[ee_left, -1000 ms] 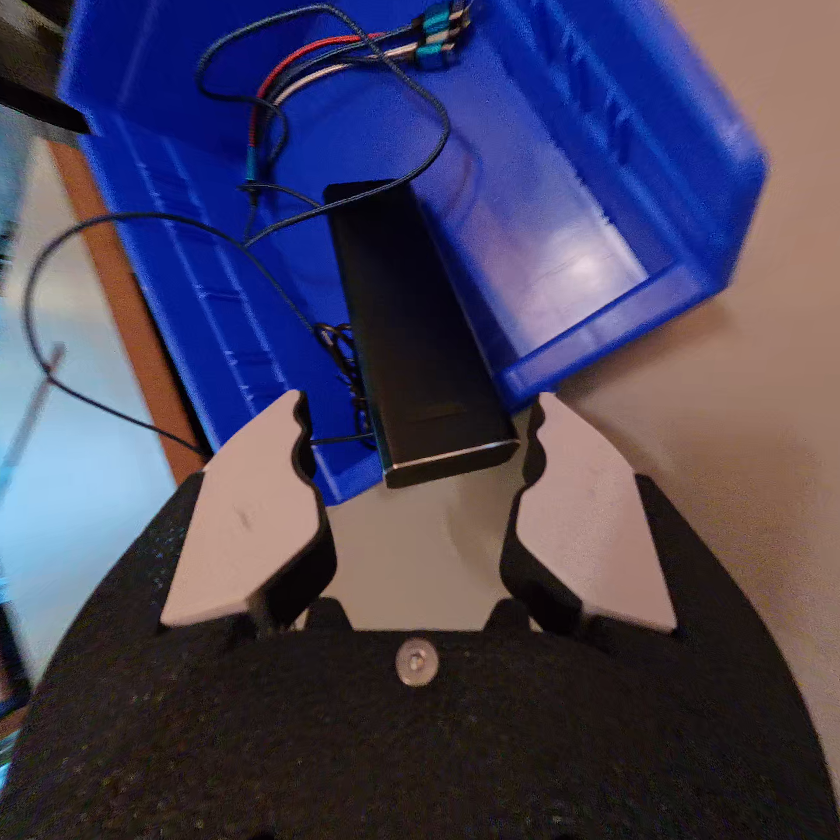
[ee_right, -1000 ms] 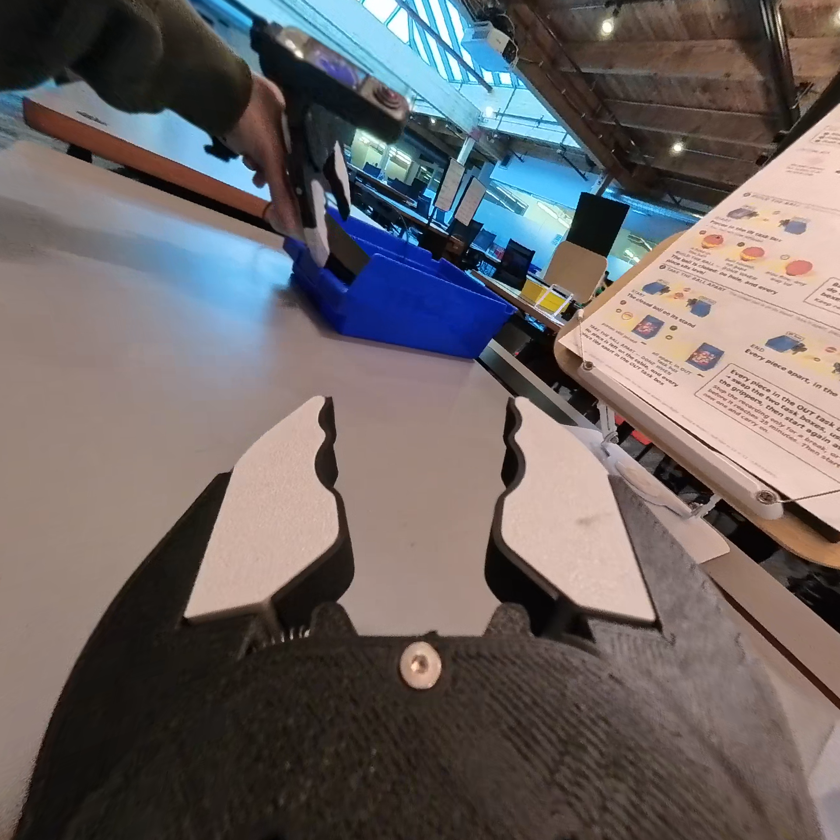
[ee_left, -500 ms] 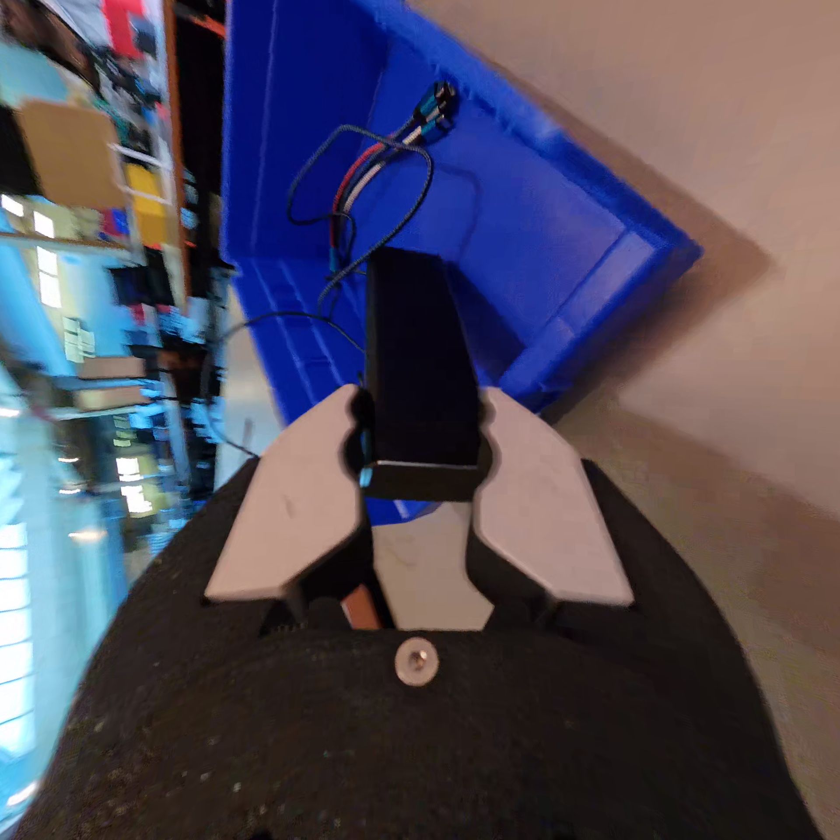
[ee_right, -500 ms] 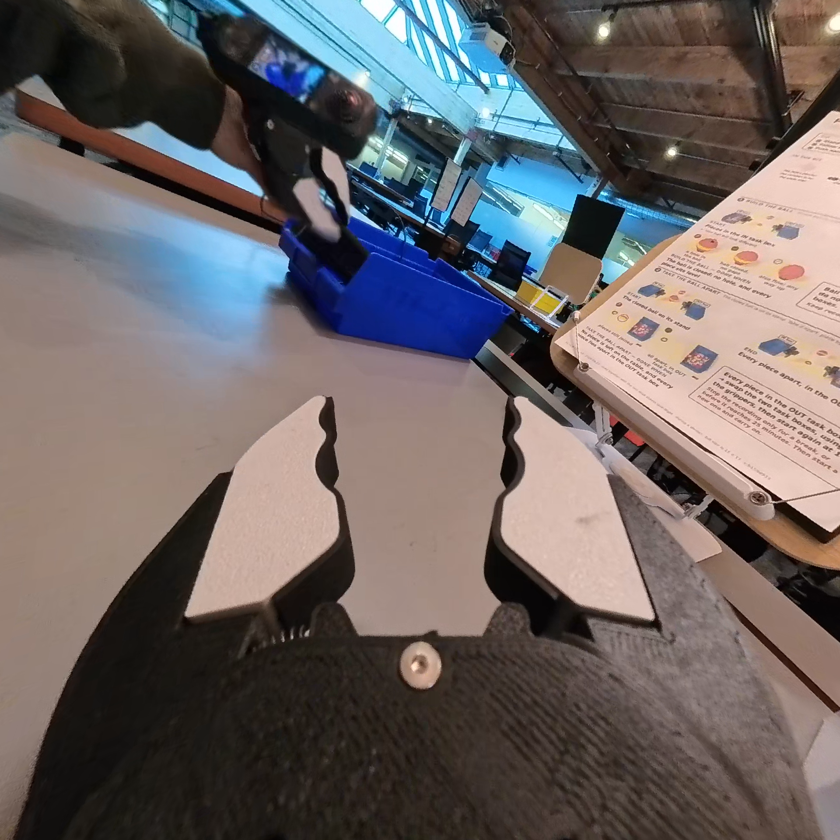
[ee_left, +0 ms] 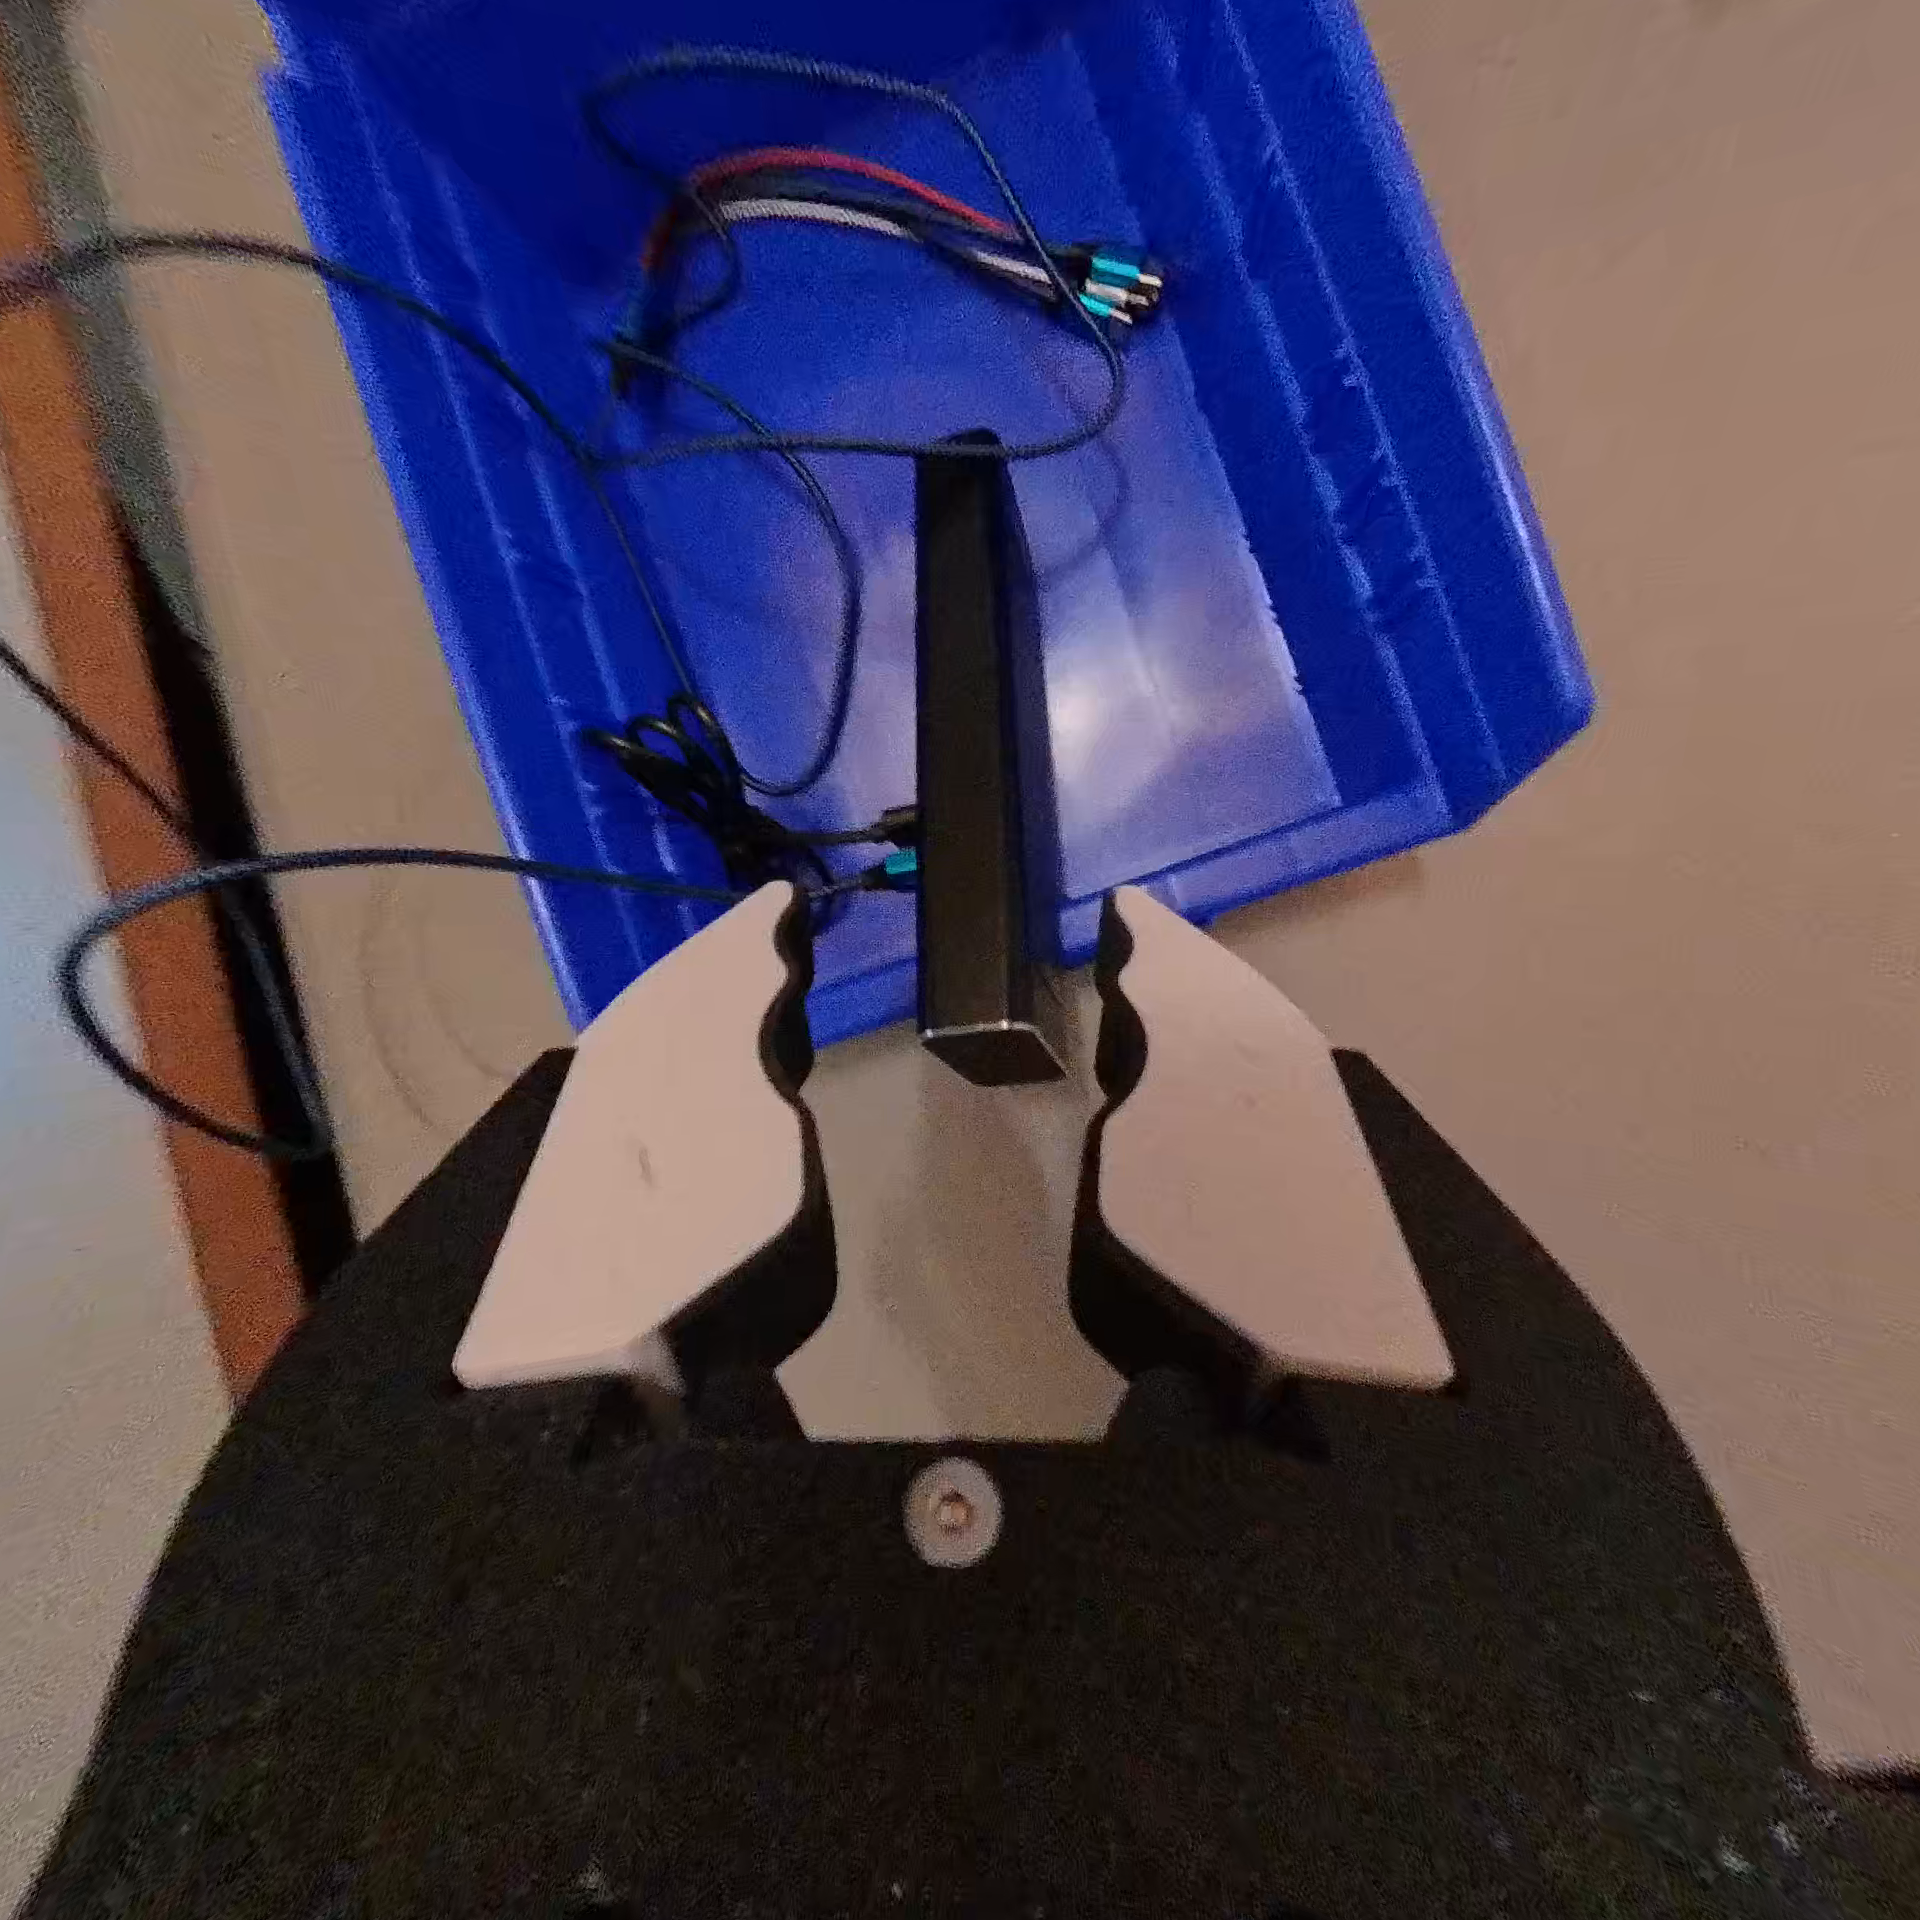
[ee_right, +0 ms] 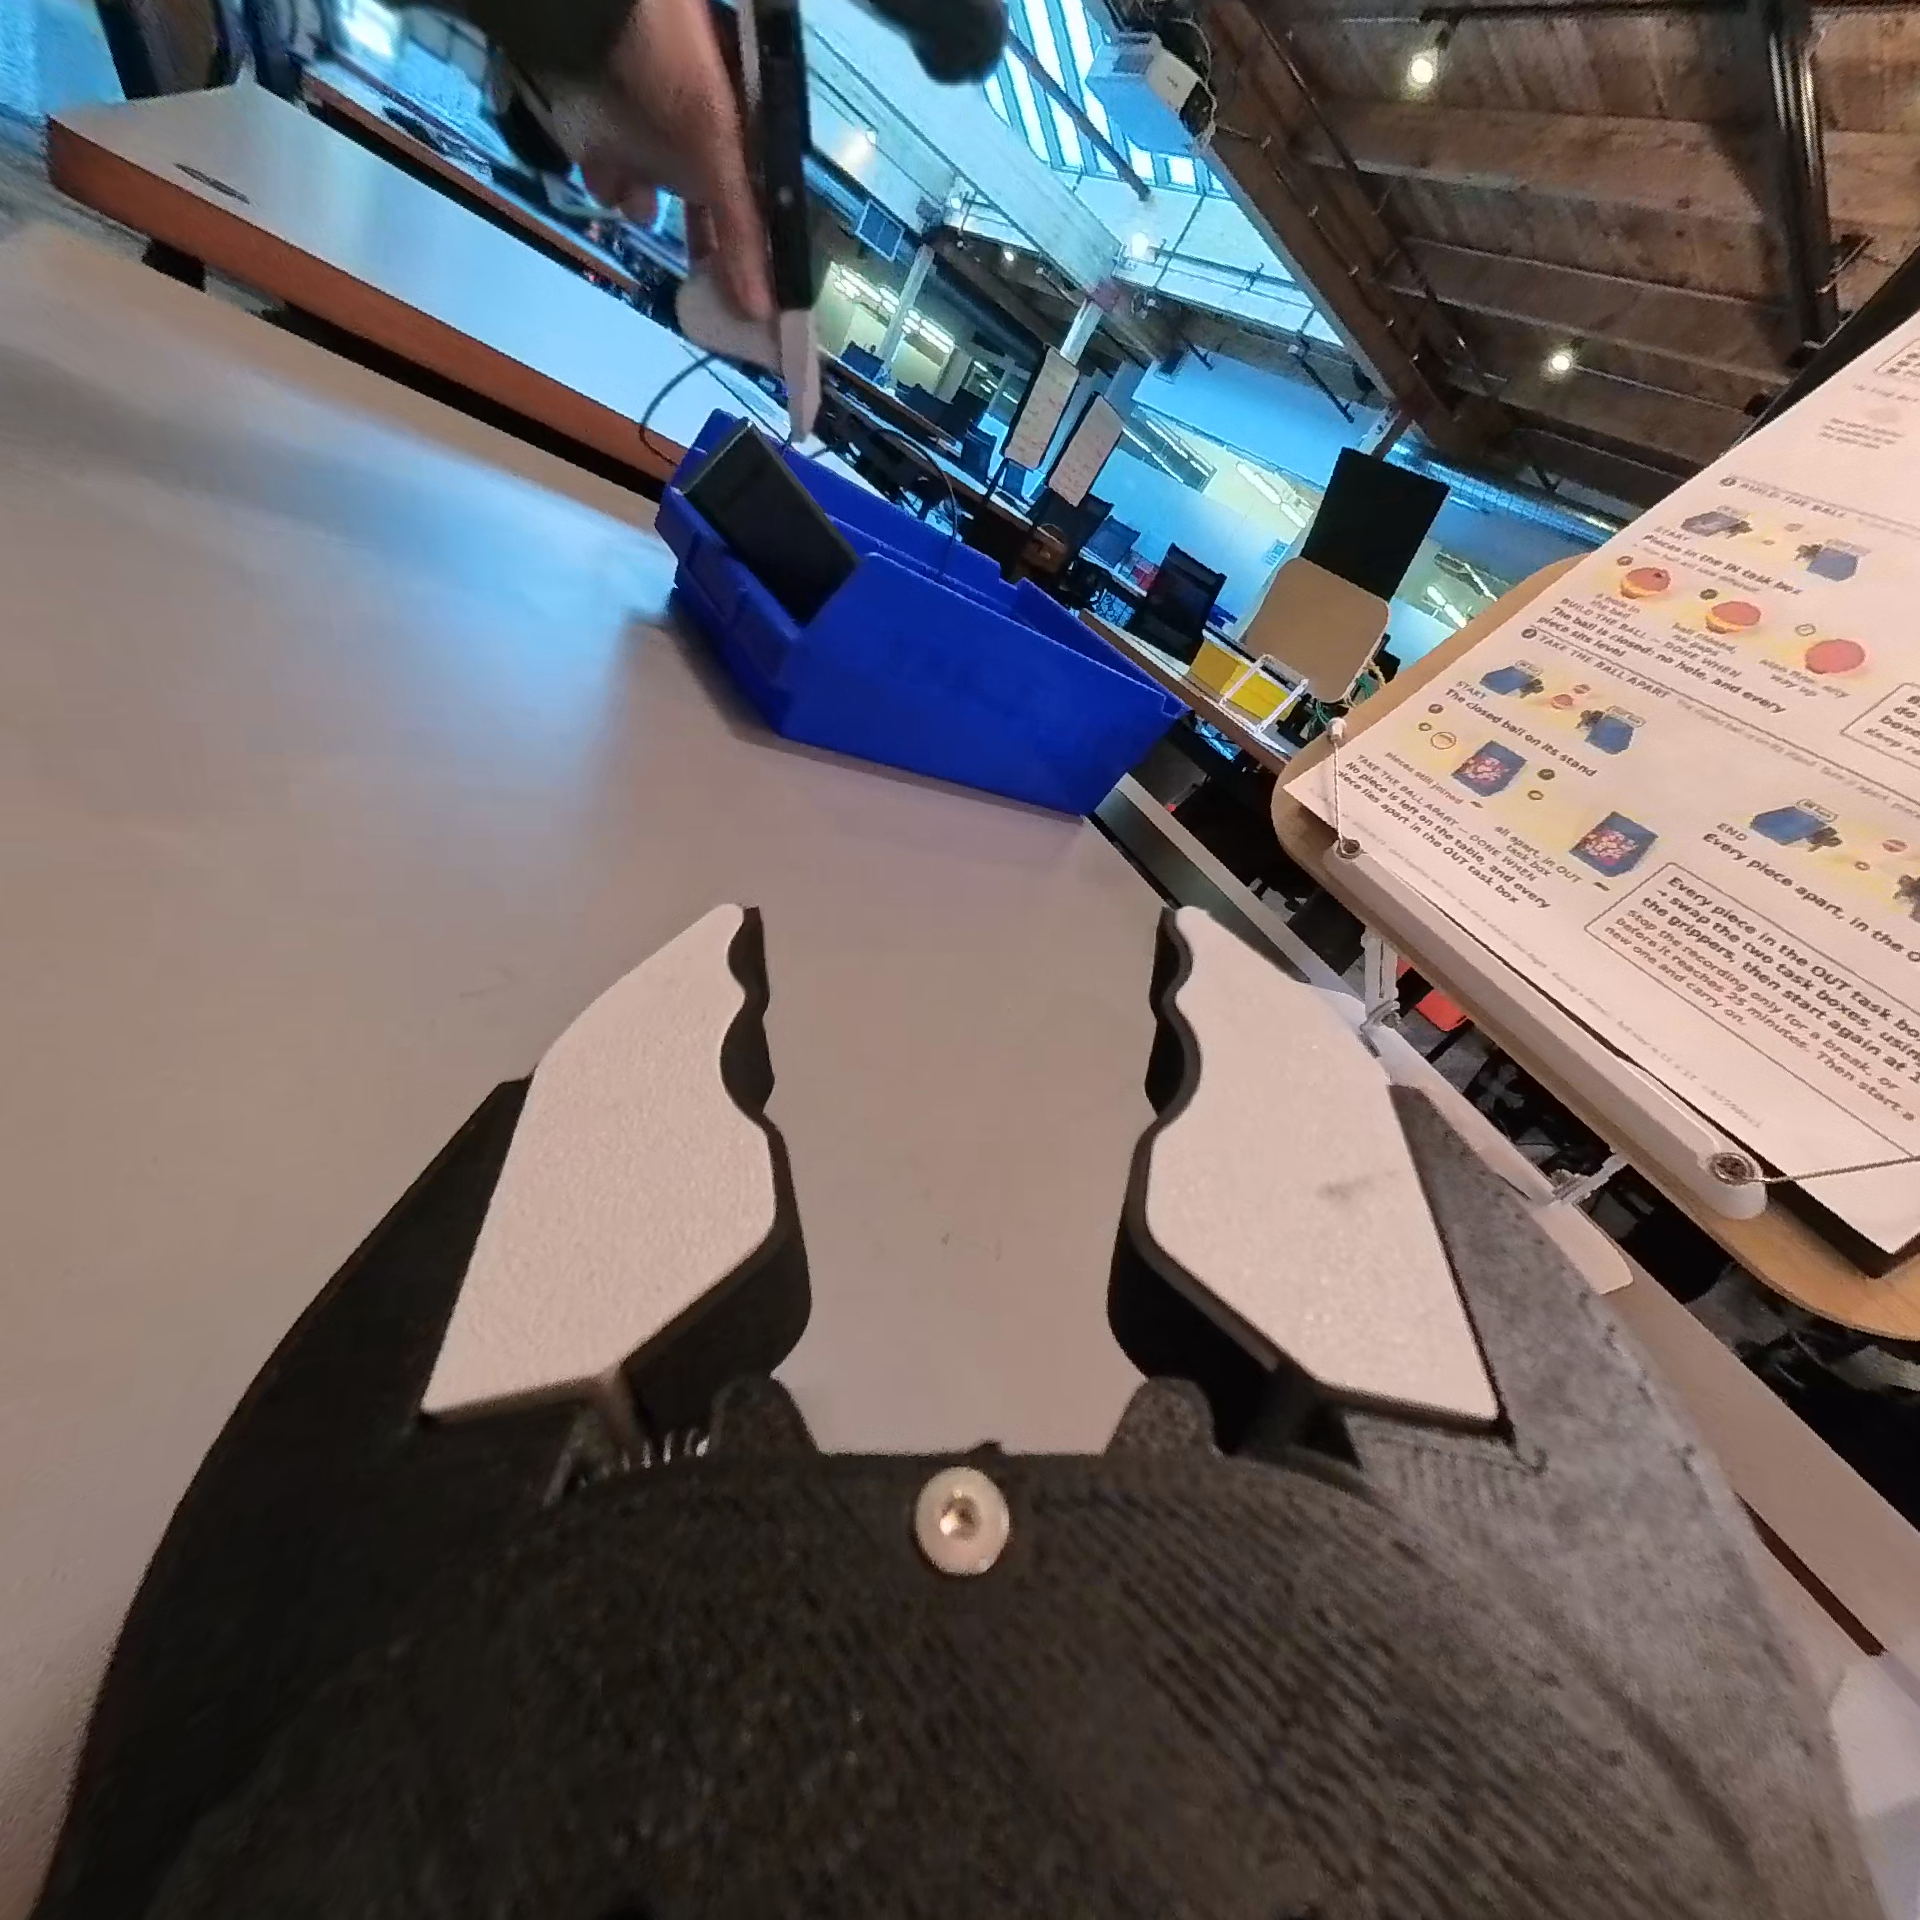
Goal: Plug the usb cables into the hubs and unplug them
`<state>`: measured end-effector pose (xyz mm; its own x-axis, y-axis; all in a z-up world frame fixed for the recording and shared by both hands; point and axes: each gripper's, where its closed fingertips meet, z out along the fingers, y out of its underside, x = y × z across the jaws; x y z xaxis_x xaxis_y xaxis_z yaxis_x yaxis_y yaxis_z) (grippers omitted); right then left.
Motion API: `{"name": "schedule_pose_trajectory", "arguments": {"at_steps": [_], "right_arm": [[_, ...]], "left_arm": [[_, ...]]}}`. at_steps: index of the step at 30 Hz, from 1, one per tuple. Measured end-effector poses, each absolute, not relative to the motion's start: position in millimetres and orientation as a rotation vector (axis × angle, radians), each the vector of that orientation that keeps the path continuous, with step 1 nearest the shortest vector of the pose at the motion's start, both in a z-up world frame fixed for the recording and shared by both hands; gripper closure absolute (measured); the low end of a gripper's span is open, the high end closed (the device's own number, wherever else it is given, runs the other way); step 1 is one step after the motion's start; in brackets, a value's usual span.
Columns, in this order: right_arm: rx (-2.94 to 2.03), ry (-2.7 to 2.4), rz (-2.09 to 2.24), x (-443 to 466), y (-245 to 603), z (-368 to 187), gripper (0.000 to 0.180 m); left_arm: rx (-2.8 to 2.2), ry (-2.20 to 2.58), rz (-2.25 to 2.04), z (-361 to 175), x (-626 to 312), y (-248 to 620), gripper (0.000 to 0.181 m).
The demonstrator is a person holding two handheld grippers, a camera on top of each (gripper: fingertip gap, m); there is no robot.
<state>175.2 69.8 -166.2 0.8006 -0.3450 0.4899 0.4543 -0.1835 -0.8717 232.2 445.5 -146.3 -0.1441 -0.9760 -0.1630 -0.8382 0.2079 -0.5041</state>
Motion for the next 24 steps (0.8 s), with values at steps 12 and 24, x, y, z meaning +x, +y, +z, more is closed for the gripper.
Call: {"name": "schedule_pose_trajectory", "arguments": {"at_steps": [12, 24], "right_arm": [[-1.639, -0.140, -0.717, 171, 74, -172, 0.107], [-1.621, -0.111, -0.699, 174, 72, -169, 0.108]], "left_arm": [[-1.817, 2.391, -0.237, -178, 276, 433, 0.109], [-1.716, 2.666, 0.084, -224, 260, 443, 0.146]]}}
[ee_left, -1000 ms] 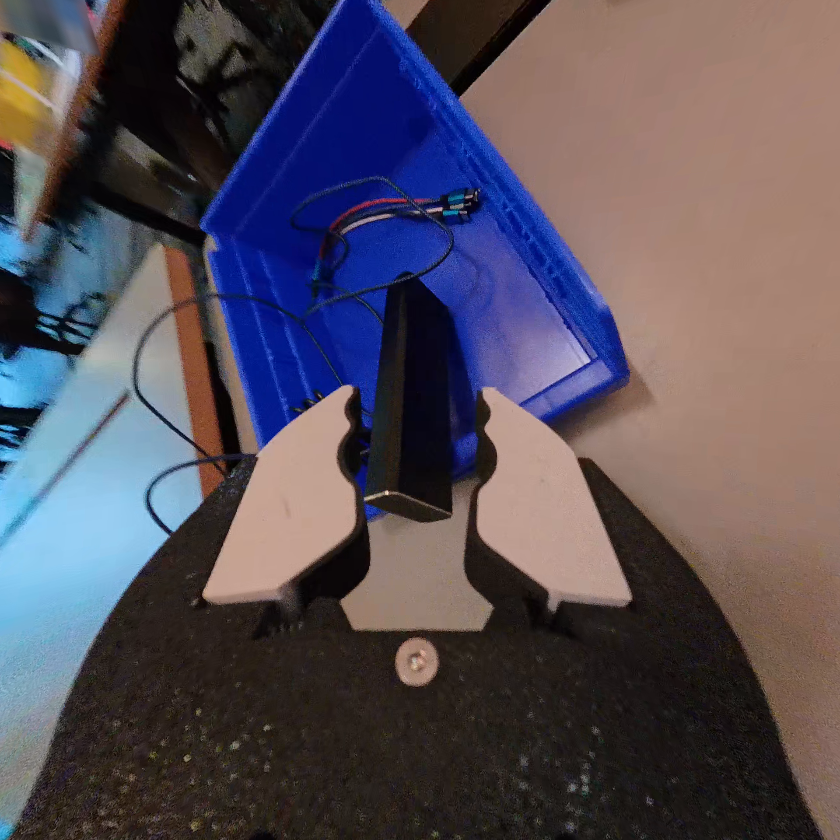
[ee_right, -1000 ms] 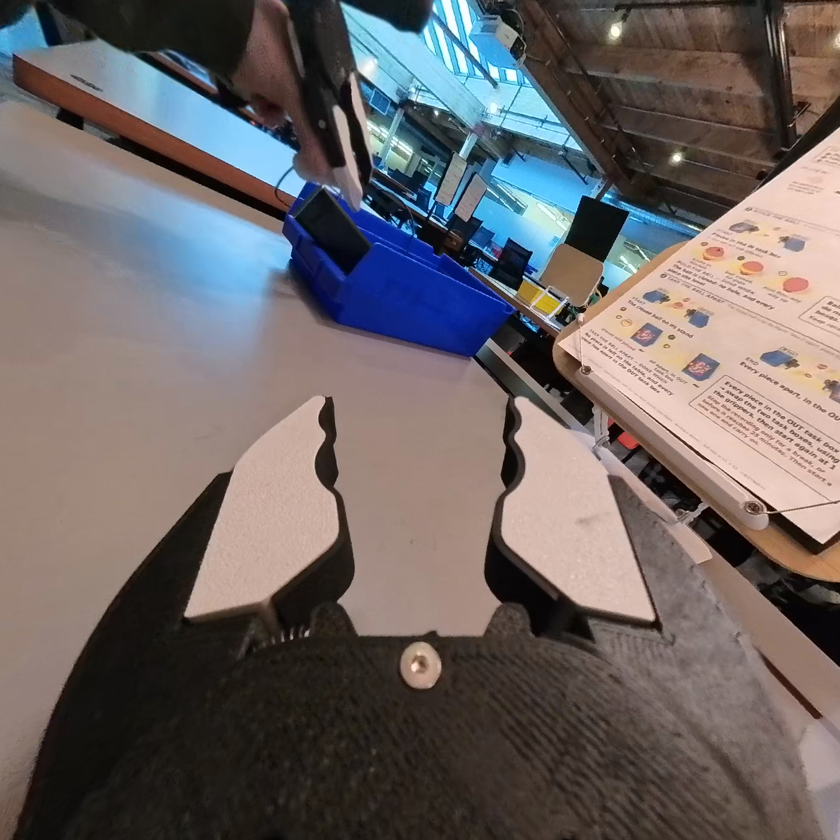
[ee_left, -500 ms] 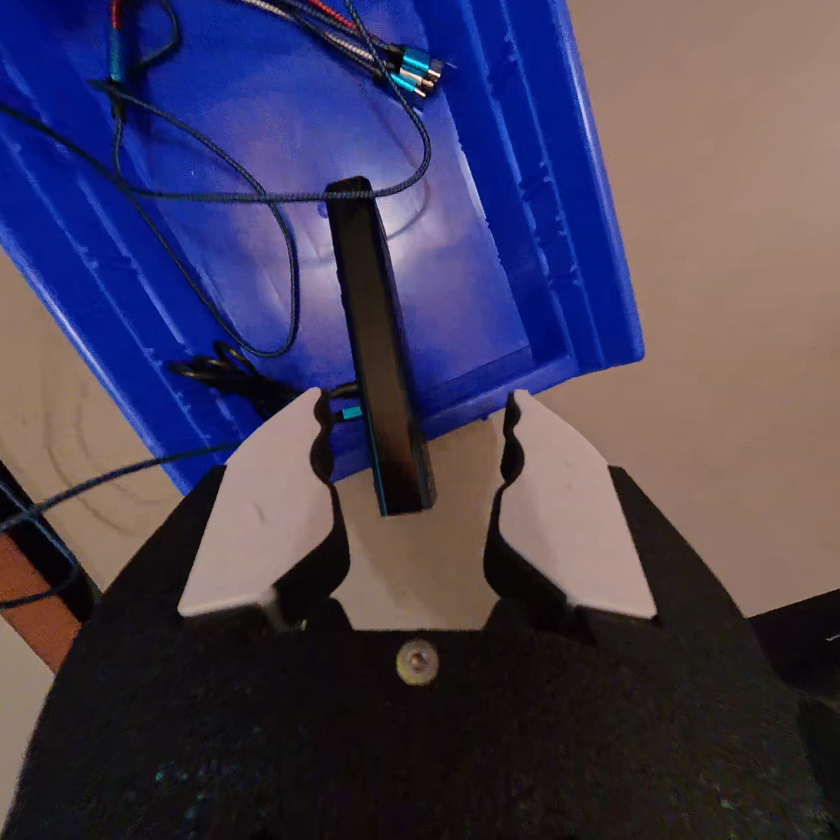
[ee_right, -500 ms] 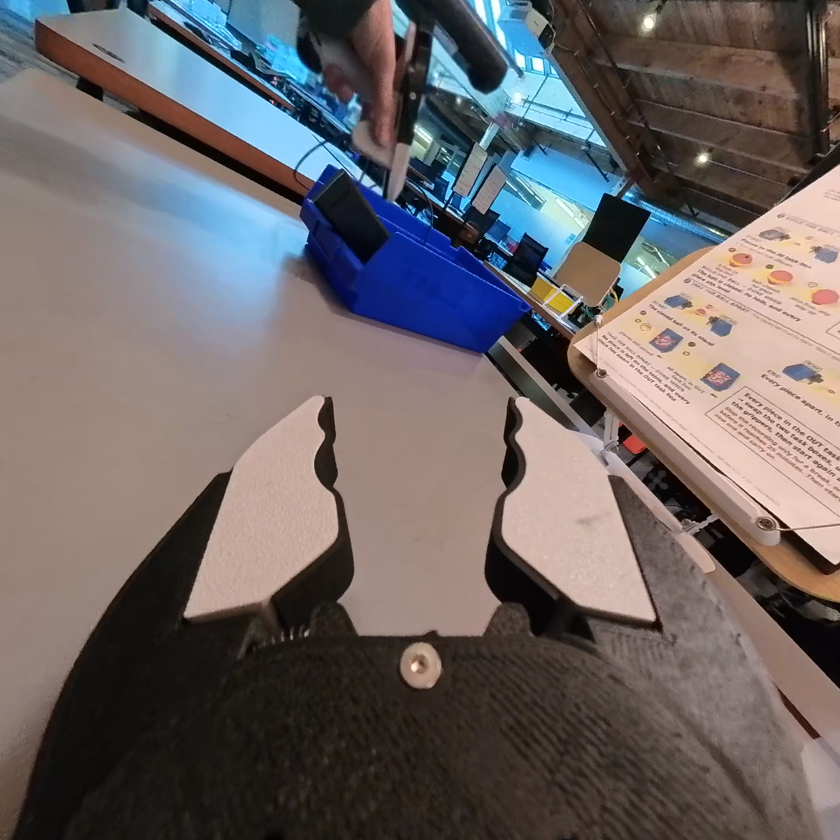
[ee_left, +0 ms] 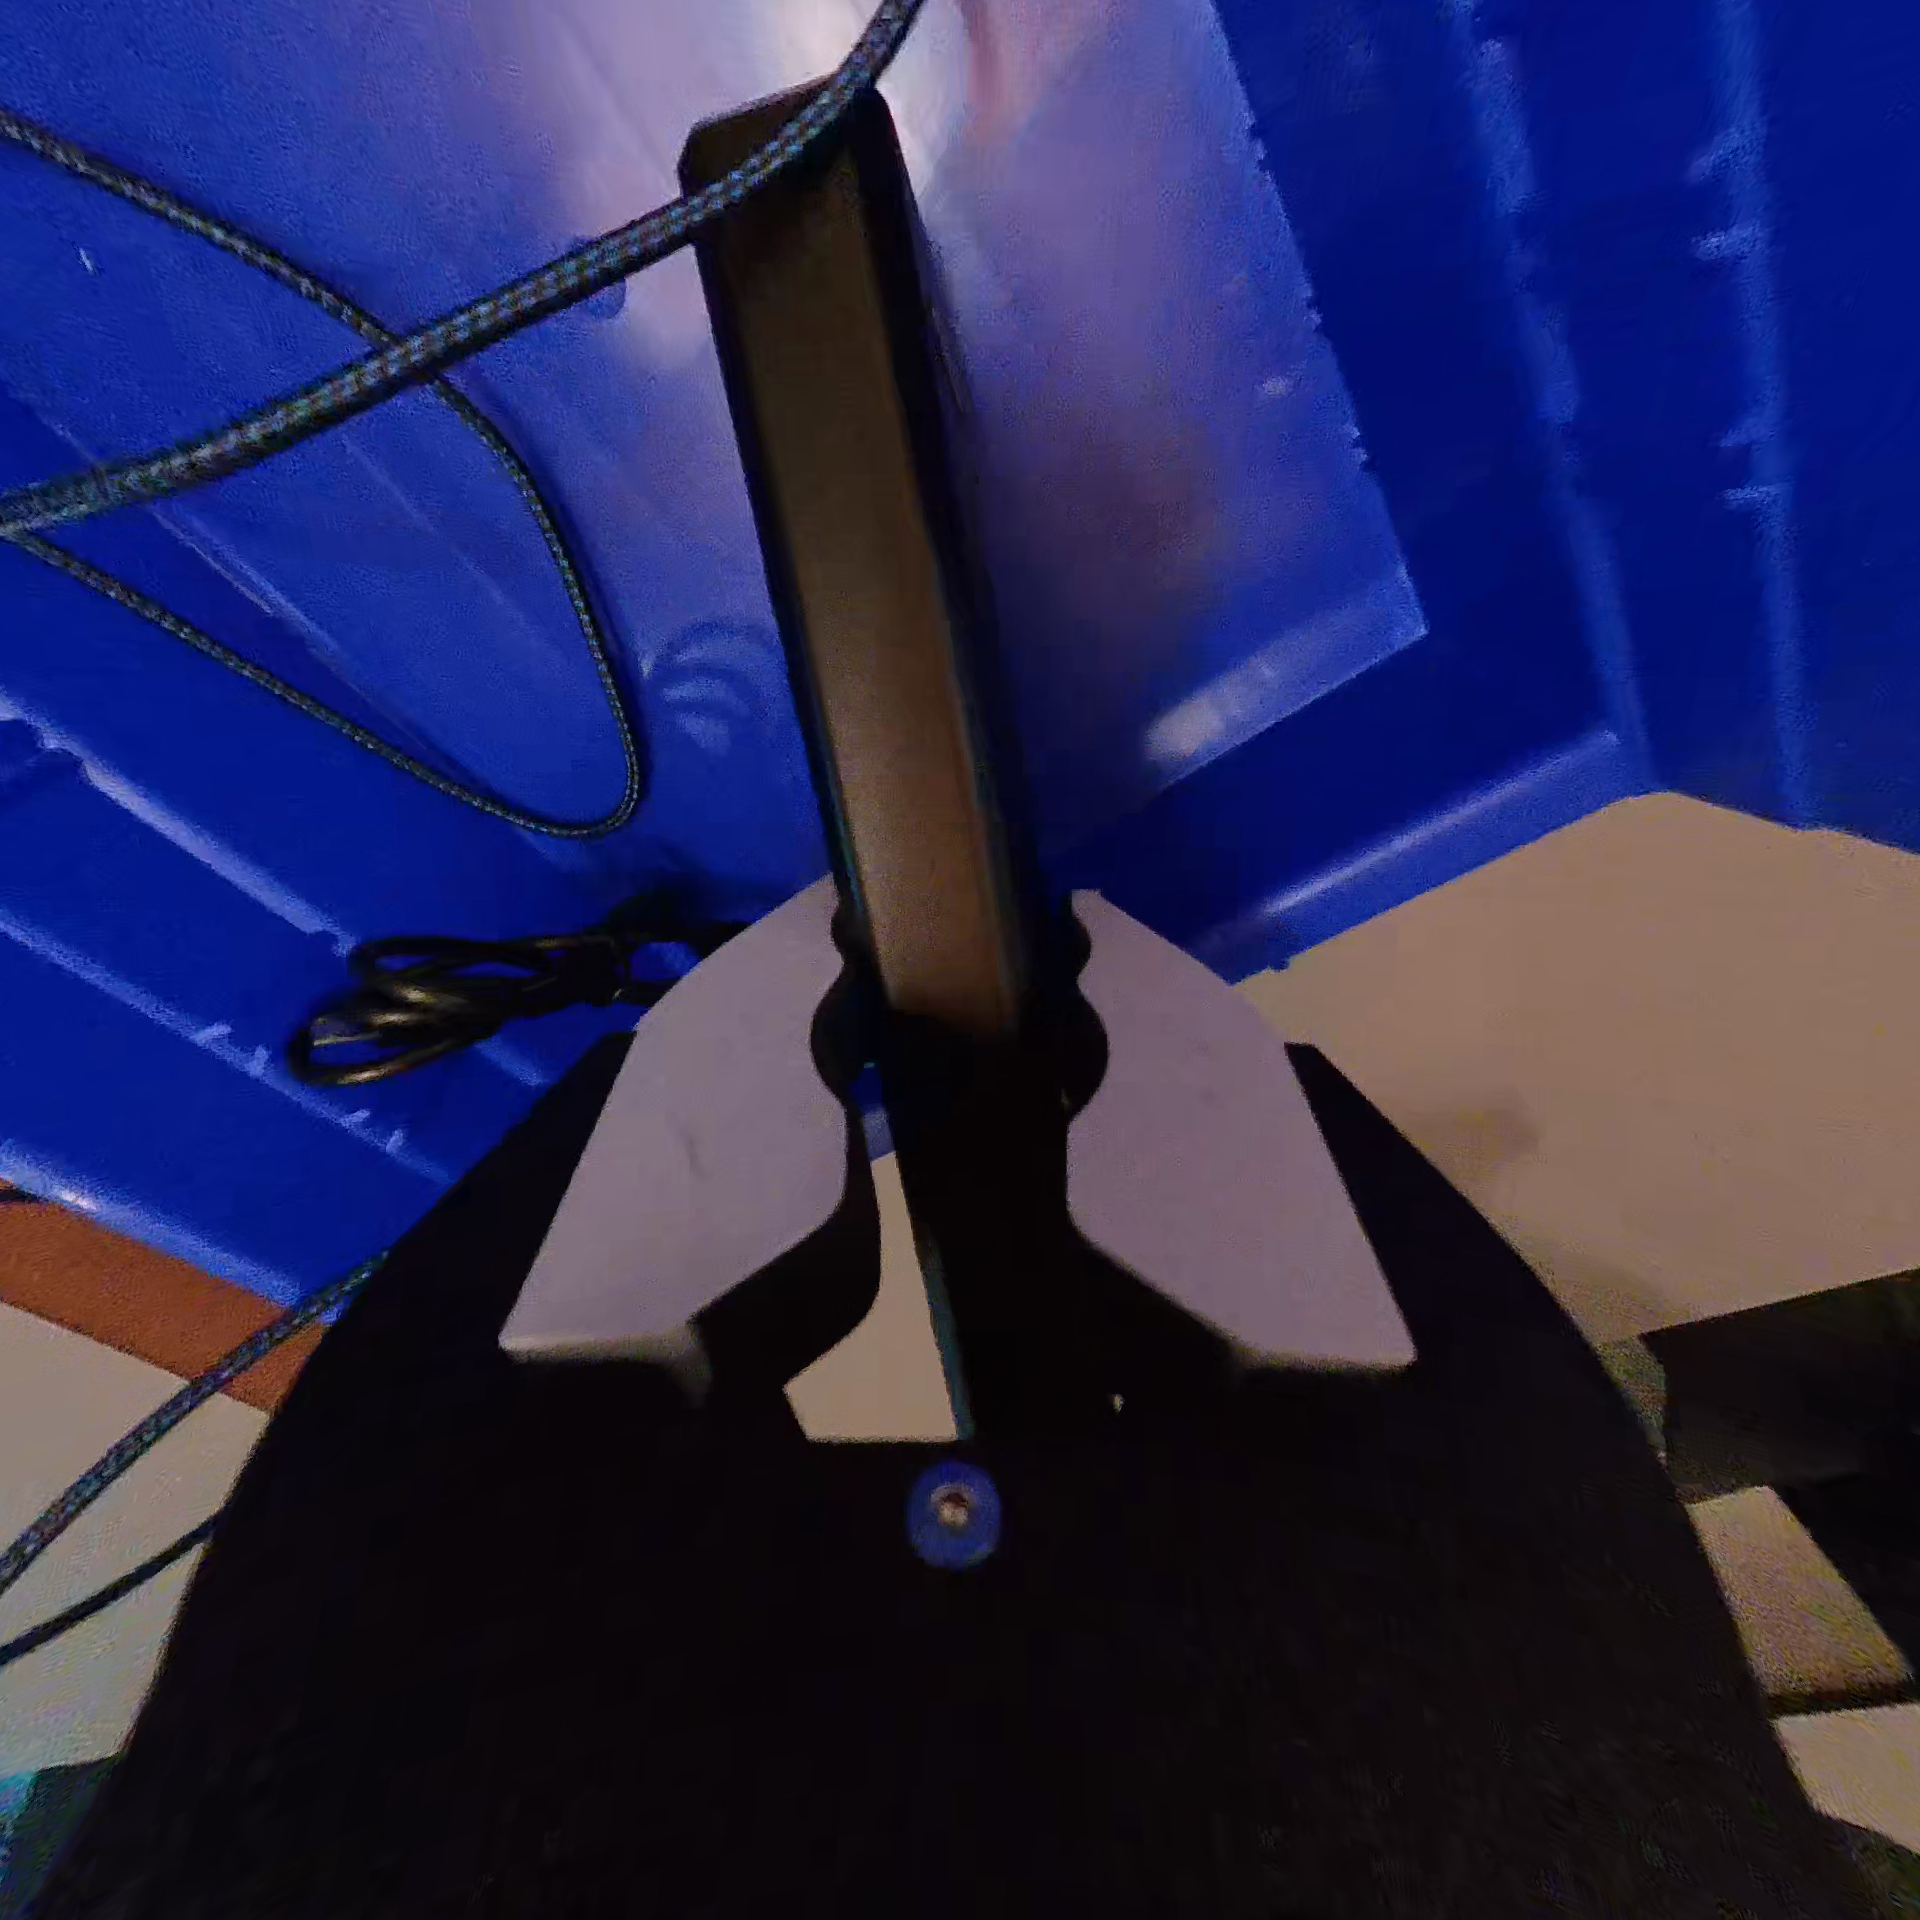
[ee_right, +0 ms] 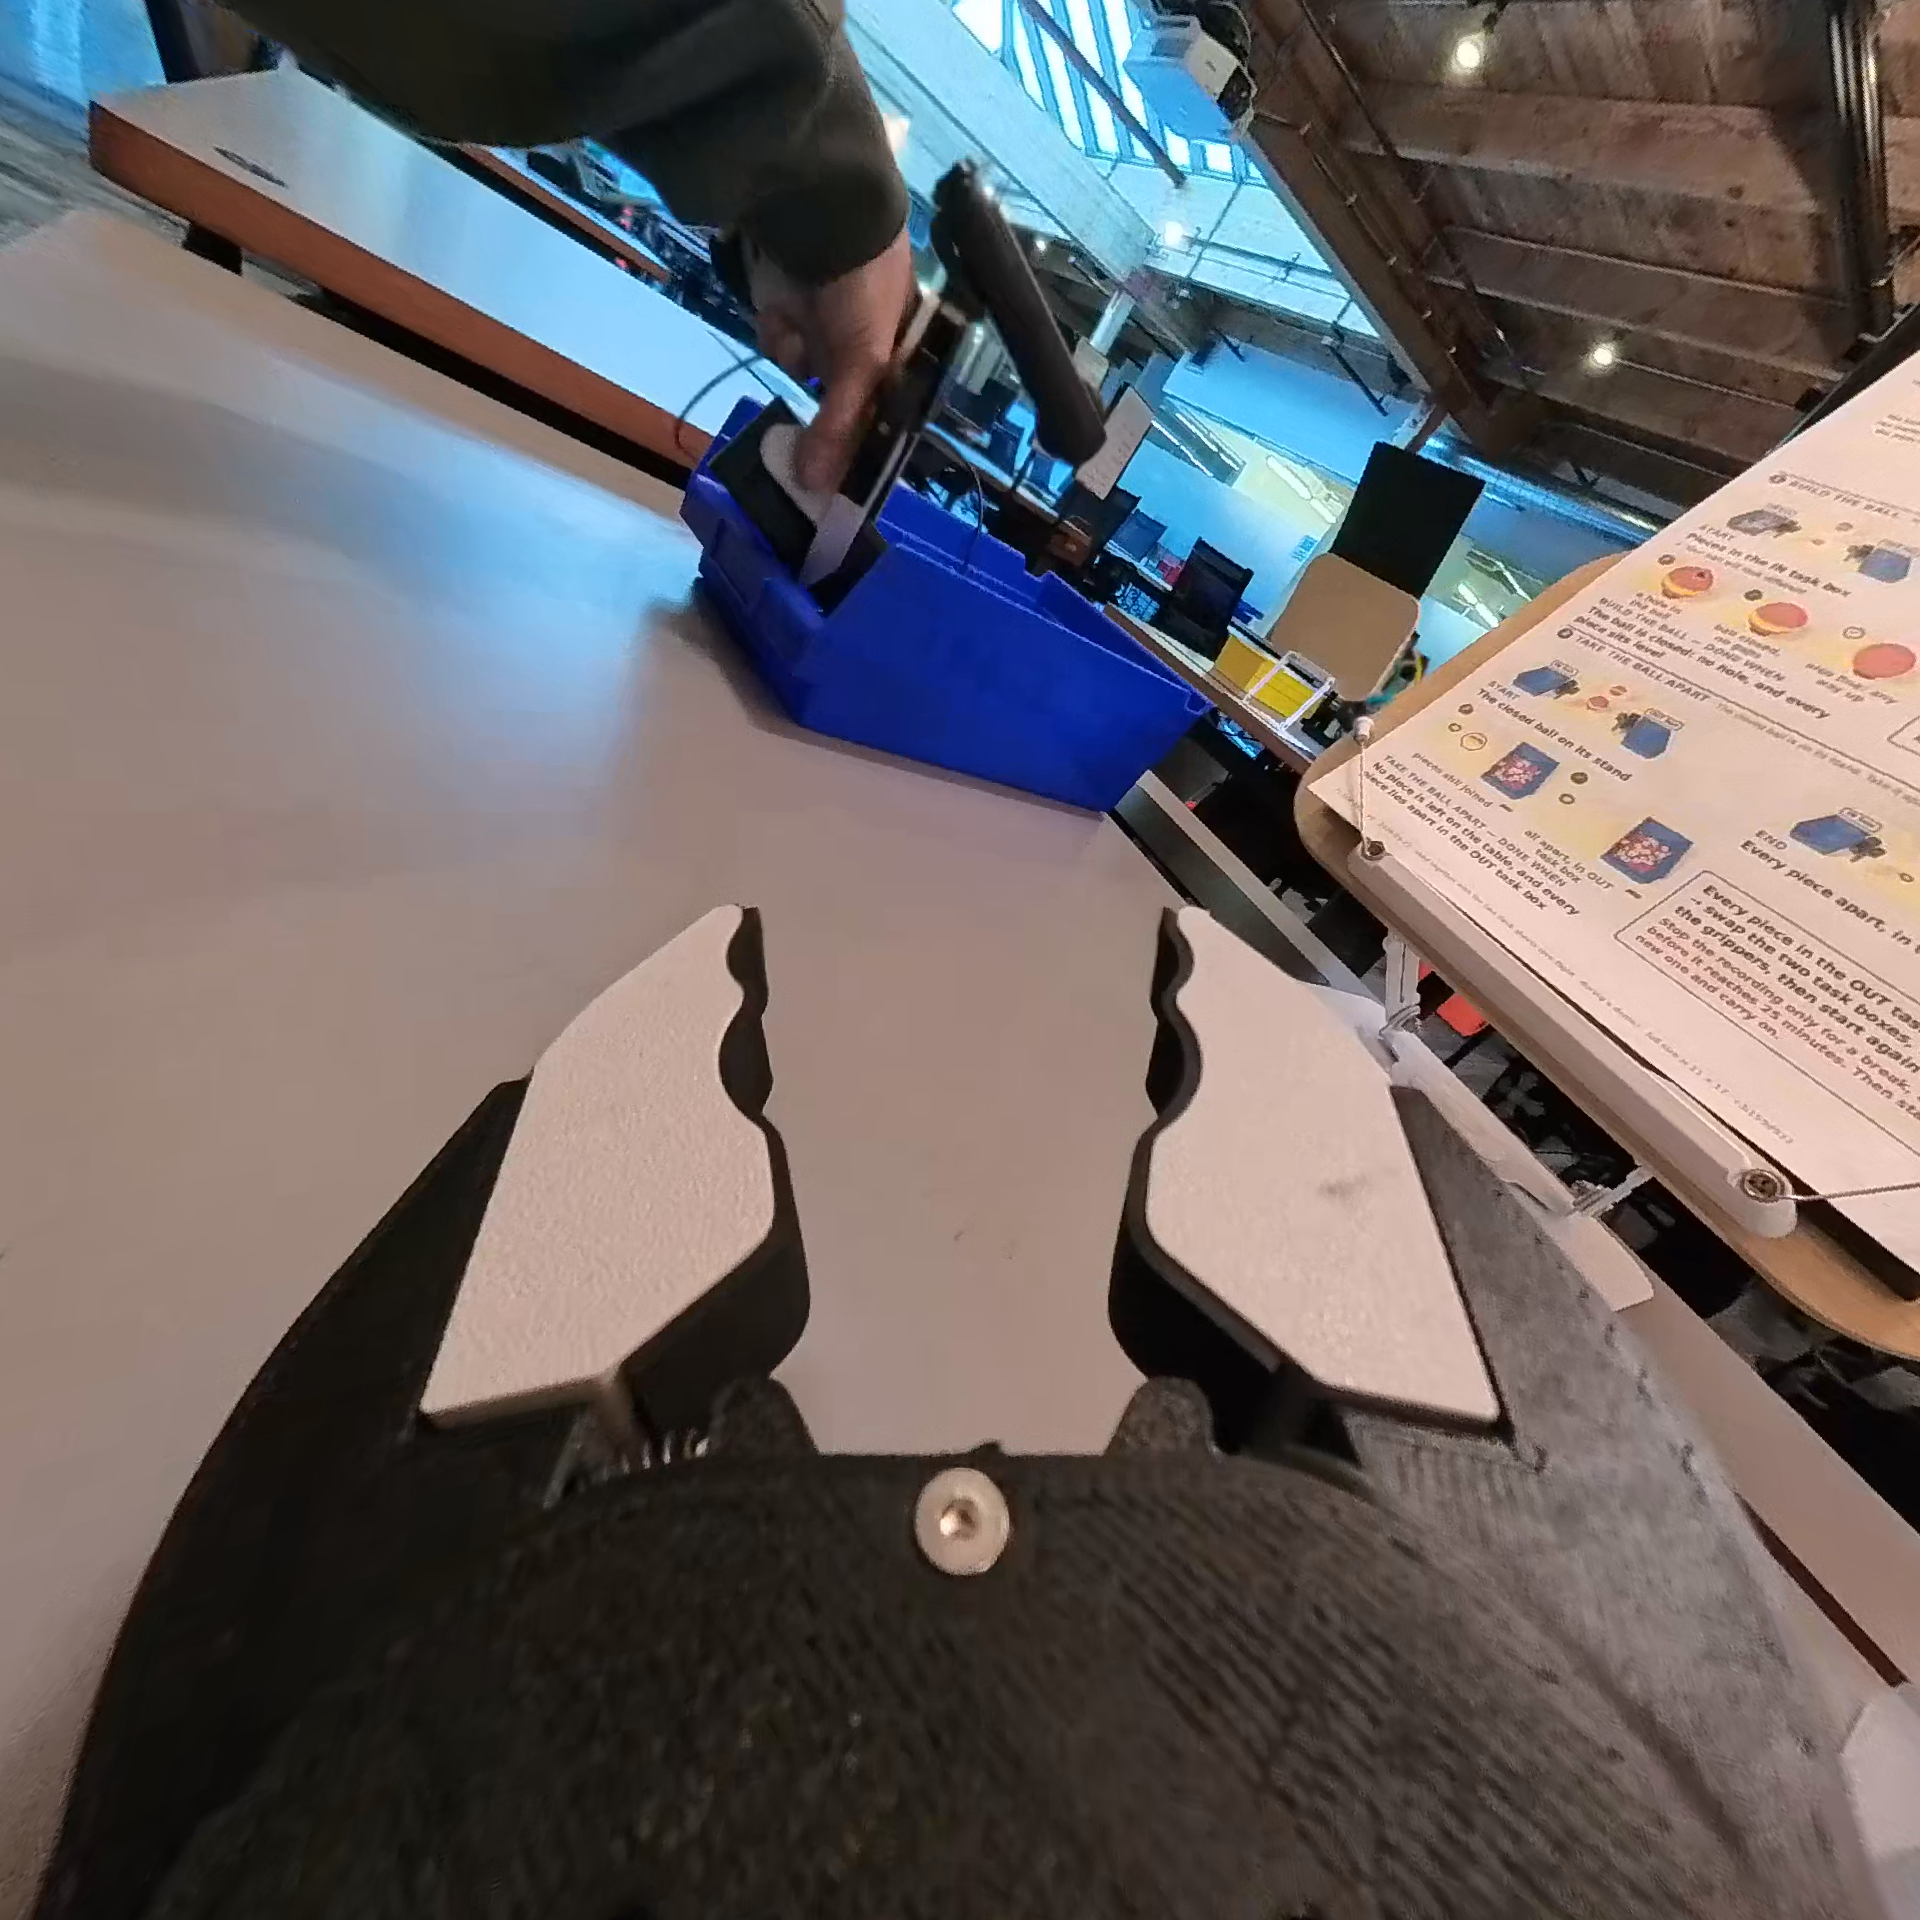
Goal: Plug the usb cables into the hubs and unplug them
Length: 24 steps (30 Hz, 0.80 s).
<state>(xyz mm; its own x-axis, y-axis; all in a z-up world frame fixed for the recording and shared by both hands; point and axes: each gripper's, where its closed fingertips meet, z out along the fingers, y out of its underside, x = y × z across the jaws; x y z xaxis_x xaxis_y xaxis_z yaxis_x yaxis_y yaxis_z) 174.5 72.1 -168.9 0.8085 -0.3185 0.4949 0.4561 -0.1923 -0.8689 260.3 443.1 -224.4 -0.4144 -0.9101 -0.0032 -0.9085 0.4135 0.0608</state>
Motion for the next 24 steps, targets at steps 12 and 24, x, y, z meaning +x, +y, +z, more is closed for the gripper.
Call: {"name": "schedule_pose_trajectory", "arguments": {"at_steps": [12, 24], "right_arm": [[-1.539, 0.050, -0.633, 189, 57, -154, 0.105], [-1.182, 0.325, -0.149, 162, 24, -59, 0.083]], "left_arm": [[1.416, -3.716, -0.174, -37, 270, 382, 0.150], [-0.021, -4.616, 0.040, 42, 186, 171, 0.150]]}}
